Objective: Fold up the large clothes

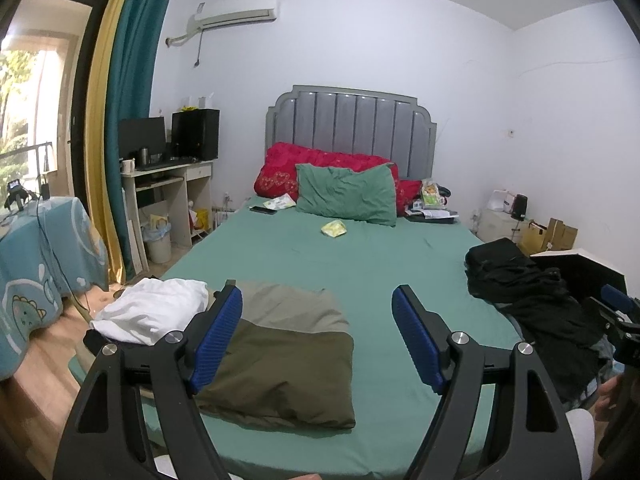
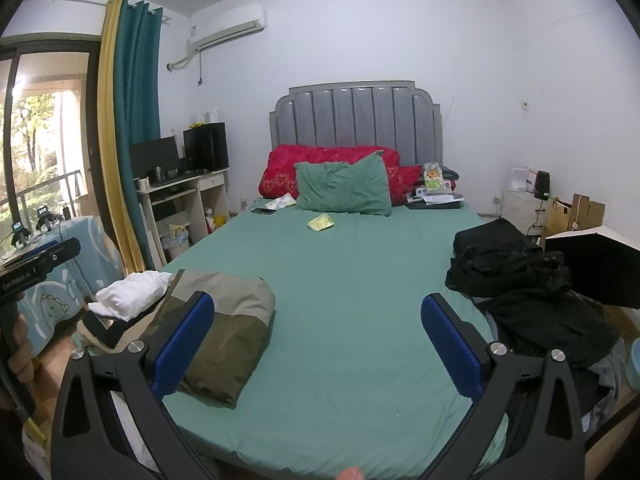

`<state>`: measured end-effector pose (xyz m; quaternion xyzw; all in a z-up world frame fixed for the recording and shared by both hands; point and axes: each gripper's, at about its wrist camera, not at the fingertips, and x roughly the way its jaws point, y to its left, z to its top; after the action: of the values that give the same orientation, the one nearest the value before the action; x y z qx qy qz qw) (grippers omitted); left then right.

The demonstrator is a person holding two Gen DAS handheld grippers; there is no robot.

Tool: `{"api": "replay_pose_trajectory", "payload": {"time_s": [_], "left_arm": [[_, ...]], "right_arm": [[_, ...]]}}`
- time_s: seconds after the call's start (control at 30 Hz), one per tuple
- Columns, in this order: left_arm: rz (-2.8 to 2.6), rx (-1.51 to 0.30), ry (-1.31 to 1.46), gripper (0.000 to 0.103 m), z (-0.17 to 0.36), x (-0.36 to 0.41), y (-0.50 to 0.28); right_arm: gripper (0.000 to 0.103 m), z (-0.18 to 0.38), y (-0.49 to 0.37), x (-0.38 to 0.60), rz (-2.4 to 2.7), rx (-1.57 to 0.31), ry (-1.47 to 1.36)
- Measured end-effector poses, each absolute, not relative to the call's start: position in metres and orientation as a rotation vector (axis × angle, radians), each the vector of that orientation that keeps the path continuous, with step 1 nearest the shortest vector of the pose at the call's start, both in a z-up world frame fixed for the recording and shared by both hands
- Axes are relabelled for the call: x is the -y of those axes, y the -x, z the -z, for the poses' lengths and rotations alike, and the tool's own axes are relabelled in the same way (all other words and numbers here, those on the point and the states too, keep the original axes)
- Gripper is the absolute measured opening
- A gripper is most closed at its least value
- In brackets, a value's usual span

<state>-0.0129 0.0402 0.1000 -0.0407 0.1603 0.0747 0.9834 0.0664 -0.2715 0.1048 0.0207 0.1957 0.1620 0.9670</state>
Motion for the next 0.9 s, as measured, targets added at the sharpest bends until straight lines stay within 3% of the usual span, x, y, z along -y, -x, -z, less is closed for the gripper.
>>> {"api": "replay_pose_trajectory", "payload": {"time_s": [0.9], "left_arm": [[-0.151,-0.328,0.084,0.08,-0.0966,-0.0422,0.0106]], "right_arm": [[0.102,-0.1058,-0.0691,0.2724,-0.328,-0.396,-0.045]]}}
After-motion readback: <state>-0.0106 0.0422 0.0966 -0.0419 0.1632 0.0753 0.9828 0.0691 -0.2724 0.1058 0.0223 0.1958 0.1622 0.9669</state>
